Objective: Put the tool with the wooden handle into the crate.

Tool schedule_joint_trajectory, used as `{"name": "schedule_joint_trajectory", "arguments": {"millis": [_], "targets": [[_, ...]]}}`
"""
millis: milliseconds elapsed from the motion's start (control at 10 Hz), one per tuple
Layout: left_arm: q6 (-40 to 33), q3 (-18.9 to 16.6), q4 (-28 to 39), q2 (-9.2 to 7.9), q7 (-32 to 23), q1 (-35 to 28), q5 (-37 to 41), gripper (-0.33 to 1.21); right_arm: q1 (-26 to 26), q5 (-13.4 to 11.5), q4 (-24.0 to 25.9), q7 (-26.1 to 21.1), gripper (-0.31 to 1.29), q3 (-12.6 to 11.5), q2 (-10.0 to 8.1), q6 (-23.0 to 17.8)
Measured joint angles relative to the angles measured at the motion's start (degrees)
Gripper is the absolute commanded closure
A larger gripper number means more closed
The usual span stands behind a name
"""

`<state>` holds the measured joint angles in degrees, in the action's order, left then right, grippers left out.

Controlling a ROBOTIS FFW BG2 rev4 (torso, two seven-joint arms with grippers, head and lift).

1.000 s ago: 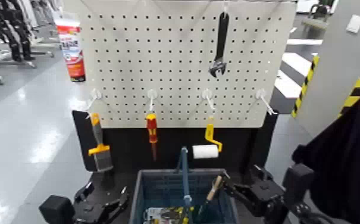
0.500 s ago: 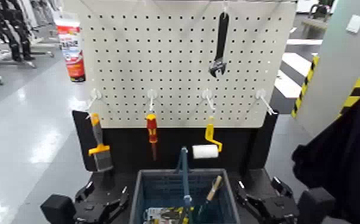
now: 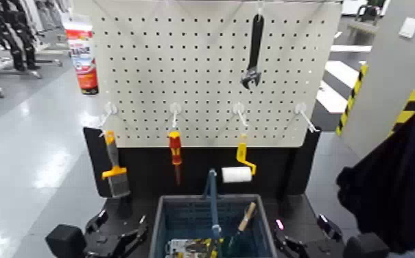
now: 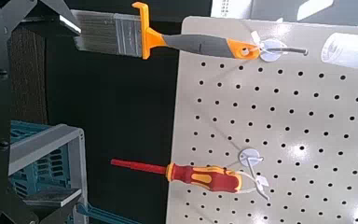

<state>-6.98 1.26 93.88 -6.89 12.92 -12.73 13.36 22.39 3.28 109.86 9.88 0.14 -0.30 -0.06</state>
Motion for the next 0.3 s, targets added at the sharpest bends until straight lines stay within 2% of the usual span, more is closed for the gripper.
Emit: {"name": "schedule_joint_trajectory", "arguments": {"millis": [300], "targets": [[0.0, -0.3, 0.2, -0.05, 0.0, -0.6, 0.0, 0.1, 0.3, -0.4, 0.7, 1.4, 0.13, -0.3, 0.05, 1.1]]}}
